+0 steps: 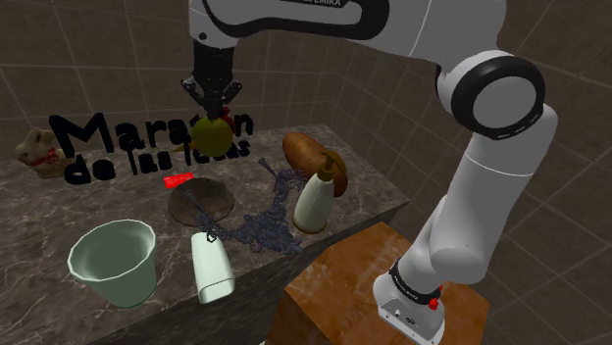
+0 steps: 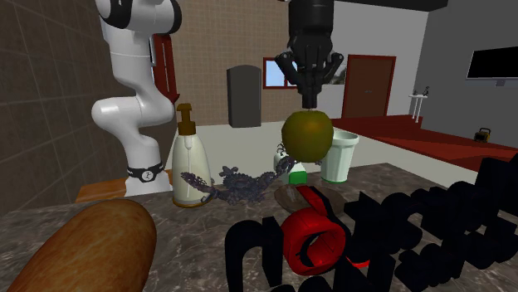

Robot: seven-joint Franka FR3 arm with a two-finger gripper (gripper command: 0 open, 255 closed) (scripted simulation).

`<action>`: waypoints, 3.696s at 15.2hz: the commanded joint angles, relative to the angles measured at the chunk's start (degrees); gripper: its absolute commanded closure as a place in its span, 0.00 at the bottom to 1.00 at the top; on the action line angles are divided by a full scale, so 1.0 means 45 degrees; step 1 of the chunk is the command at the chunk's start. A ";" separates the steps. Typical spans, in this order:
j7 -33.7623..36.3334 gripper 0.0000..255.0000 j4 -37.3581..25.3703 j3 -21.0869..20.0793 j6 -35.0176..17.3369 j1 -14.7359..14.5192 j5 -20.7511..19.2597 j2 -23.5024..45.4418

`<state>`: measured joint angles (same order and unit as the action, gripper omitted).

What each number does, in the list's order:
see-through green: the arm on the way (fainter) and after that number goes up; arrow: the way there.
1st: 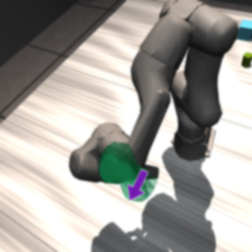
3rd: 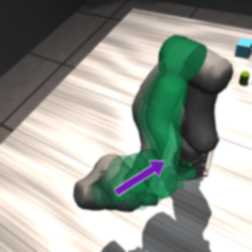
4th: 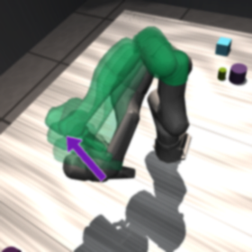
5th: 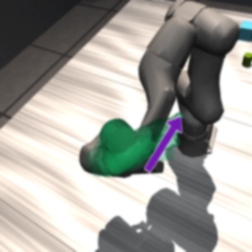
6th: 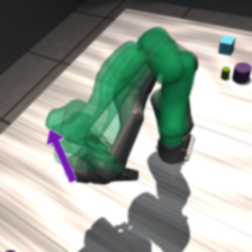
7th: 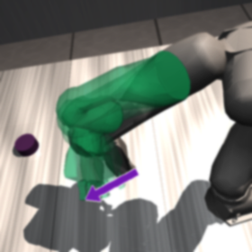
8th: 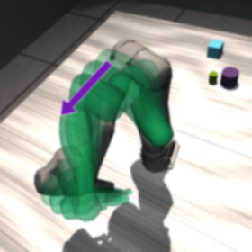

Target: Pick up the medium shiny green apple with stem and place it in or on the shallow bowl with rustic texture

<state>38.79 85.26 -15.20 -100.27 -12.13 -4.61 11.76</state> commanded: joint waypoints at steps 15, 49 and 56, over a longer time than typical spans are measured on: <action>0.1385 1.00 0.1498 -0.0495 -0.1114 -0.0751 -0.0106 -0.0322; 0.1454 0.00 0.2670 -0.0488 -0.2211 -0.0727 -0.0111 -0.0398; 0.1454 0.00 0.2670 -0.0488 -0.2211 -0.0727 -0.0111 -0.0398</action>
